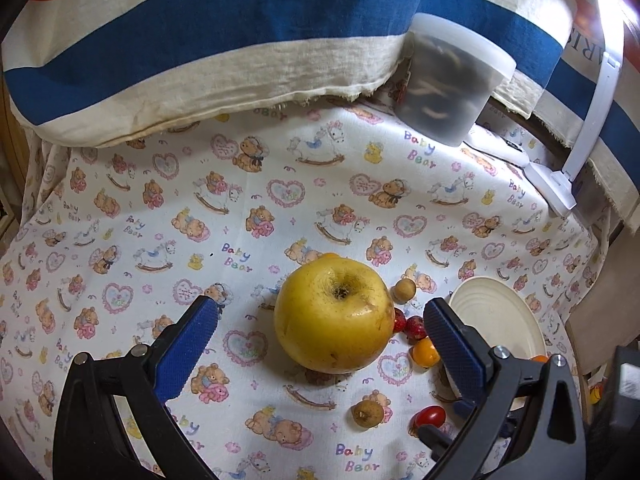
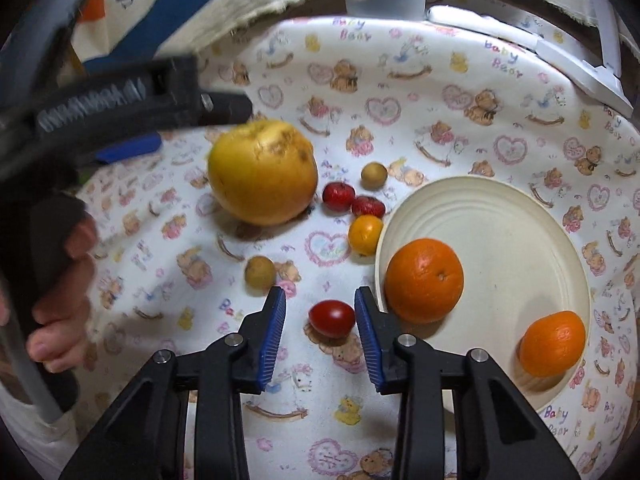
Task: Organize fruits
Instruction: 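Grasp the large yellow apple with the left gripper while the right grasps a red cherry tomato, then carry the apple onto the plate and open the left gripper while the right carries the tomato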
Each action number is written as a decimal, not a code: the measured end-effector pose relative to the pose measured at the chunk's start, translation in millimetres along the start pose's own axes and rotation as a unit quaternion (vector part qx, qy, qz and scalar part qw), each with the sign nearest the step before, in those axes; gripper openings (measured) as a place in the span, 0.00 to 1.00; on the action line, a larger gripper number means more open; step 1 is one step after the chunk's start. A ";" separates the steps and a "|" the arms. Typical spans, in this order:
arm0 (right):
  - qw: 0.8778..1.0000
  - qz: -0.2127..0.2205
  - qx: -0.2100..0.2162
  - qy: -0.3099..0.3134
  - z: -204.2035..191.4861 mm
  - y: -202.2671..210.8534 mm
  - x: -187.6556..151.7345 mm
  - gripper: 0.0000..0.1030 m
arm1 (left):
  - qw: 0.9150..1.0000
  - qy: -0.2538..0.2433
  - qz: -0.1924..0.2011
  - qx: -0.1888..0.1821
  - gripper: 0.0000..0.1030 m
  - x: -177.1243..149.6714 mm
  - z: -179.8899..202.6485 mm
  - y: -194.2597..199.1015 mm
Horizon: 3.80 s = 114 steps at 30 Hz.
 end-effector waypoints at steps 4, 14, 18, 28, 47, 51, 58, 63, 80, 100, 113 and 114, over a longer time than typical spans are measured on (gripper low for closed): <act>1.000 -0.014 -0.014 0.000 3.5 -11.0 -5.7 0.33 | 1.000 0.001 0.000 -0.001 0.99 0.2 0.8 0.3; 1.000 -0.019 -0.016 -0.006 6.0 -20.2 -9.0 0.28 | 1.000 0.001 -0.007 0.004 0.99 -2.8 -2.1 -6.2; 1.000 0.006 -0.002 -0.010 5.3 -9.8 -2.7 0.28 | 1.000 -0.001 -0.006 0.001 0.99 -2.9 -1.6 -8.8; 0.984 0.156 -0.063 -0.053 46.8 44.1 36.1 0.28 | 1.000 -0.018 0.005 -0.011 0.99 -3.8 6.7 -18.1; 0.980 0.166 -0.064 -0.092 72.5 55.8 44.3 0.28 | 0.997 -0.052 -0.052 -0.007 0.99 -27.4 20.2 -62.5; 0.979 0.167 -0.062 -0.096 74.6 57.3 44.3 0.28 | 0.997 -0.054 -0.055 0.002 0.94 -27.9 16.7 -69.9; 0.979 0.166 -0.064 -0.097 75.7 56.3 44.2 0.28 | 0.998 -0.037 -0.047 -0.004 0.87 -28.3 16.3 -77.6; 0.980 0.162 -0.068 -0.096 78.1 53.1 43.4 0.28 | 0.998 -0.046 -0.039 0.002 0.86 -26.5 23.6 -81.3; 0.970 0.195 -0.065 -0.128 104.7 90.5 55.4 0.28 | 0.994 -0.076 0.073 -0.019 0.86 9.5 54.3 14.5; 0.970 0.172 -0.070 -0.158 192.7 82.3 33.9 0.28 | 0.977 -0.180 0.041 -0.110 0.86 17.2 188.5 0.1; 0.969 0.143 -0.042 -0.197 216.8 67.8 25.9 0.28 | 0.976 -0.179 -0.061 -0.108 0.86 -12.6 214.8 -74.3; 0.970 0.137 -0.039 -0.195 216.3 64.4 24.9 0.28 | 0.976 -0.180 -0.065 -0.106 0.86 -14.2 214.7 -77.4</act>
Point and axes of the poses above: each gripper's, at about its wrist camera, not at the fingertips, and y roughly against the way its jaws point, z to its right, x to its top, the point moved 10 cm from there along -y, roughly the way its jaws point, and after that the axes turned 7 degrees about -y, right-handed, at the moved point
